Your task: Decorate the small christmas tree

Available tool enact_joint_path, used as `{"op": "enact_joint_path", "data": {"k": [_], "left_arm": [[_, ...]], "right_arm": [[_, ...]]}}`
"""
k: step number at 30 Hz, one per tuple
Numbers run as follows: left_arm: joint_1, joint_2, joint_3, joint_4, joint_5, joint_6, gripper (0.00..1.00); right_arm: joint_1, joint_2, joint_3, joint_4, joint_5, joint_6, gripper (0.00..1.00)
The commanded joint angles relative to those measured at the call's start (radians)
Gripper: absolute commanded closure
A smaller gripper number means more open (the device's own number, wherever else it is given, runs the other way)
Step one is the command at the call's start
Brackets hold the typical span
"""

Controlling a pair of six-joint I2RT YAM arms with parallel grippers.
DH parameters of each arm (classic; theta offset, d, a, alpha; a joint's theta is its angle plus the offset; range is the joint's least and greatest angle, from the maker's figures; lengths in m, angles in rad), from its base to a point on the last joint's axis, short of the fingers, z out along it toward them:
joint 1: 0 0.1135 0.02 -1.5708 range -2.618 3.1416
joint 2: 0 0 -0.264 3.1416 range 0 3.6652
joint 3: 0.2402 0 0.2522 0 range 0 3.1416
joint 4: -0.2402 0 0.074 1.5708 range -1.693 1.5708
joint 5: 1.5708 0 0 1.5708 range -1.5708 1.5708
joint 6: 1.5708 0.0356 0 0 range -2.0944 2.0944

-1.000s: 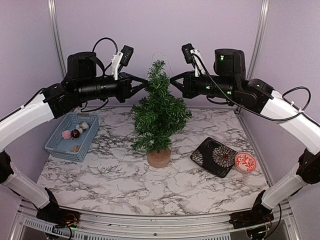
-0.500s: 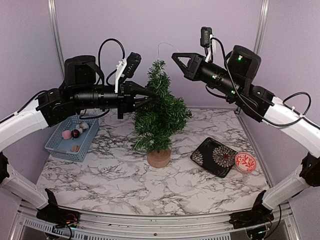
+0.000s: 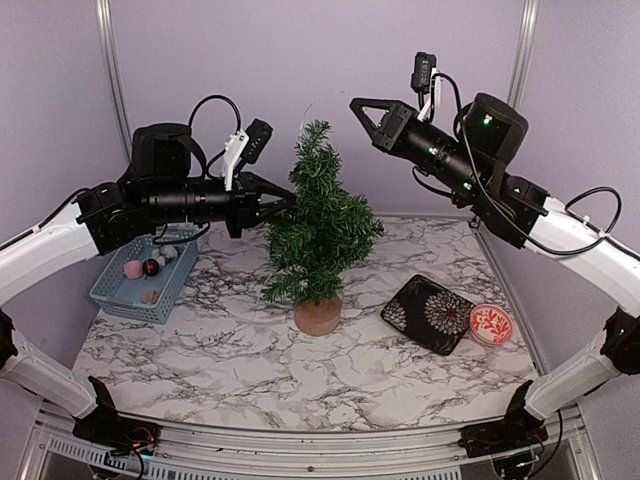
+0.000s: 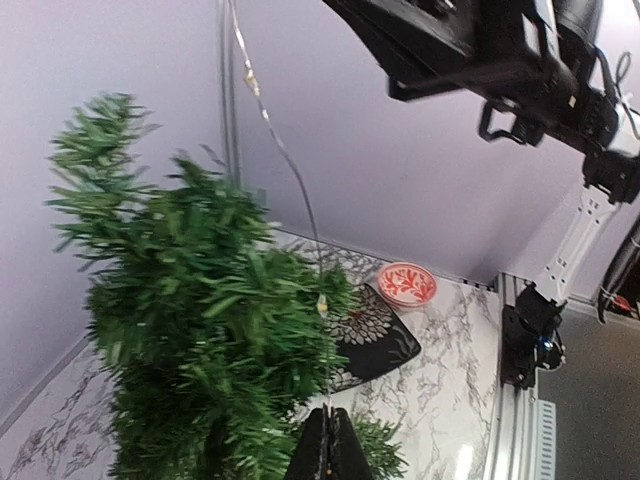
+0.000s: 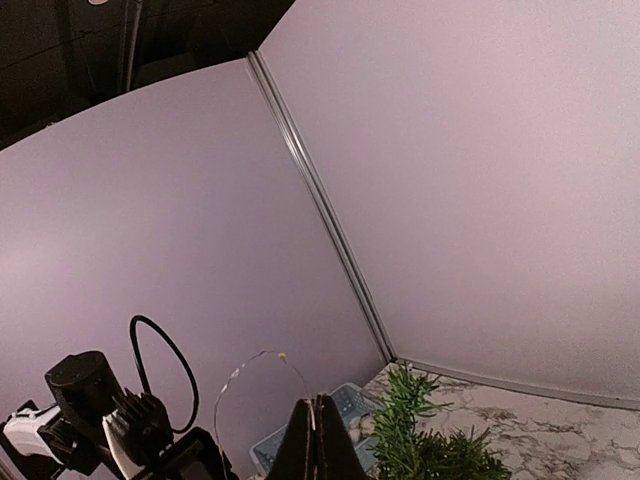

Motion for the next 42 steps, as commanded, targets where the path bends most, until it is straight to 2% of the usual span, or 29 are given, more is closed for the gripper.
{"op": "enact_joint_path", "data": {"k": [1, 10, 16, 23, 27, 42], "left_arm": [[0.067, -0.051, 0.007, 0.094, -0.068, -0.092, 1.0], [0.149, 0.02, 0.071, 0.092, -0.184, -0.186, 1.0], [0.164, 0.072, 0.107, 0.053, -0.144, -0.207, 1.0], [0.163, 0.013, -0.001, 0.087, -0.049, -0.164, 1.0], [0.159, -0.026, -0.048, 0.114, -0.05, -0.141, 1.0], [0.155, -0.024, -0.063, -0.023, 0.022, -0.087, 1.0]], "right_arm": [[-0.008, -0.016, 0.0, -0.112, 0.075, -0.046, 1.0], [-0.01, 0.106, 0.131, -0.274, 0.155, -0.08, 1.0], [-0.011, 0.168, 0.191, -0.364, 0.176, -0.084, 1.0], [-0.012, 0.109, 0.088, -0.339, 0.176, -0.083, 1.0], [-0.012, 0.081, 0.032, -0.313, 0.177, -0.084, 1.0], [-0.014, 0.086, 0.016, -0.406, 0.088, -0.12, 1.0]]}}
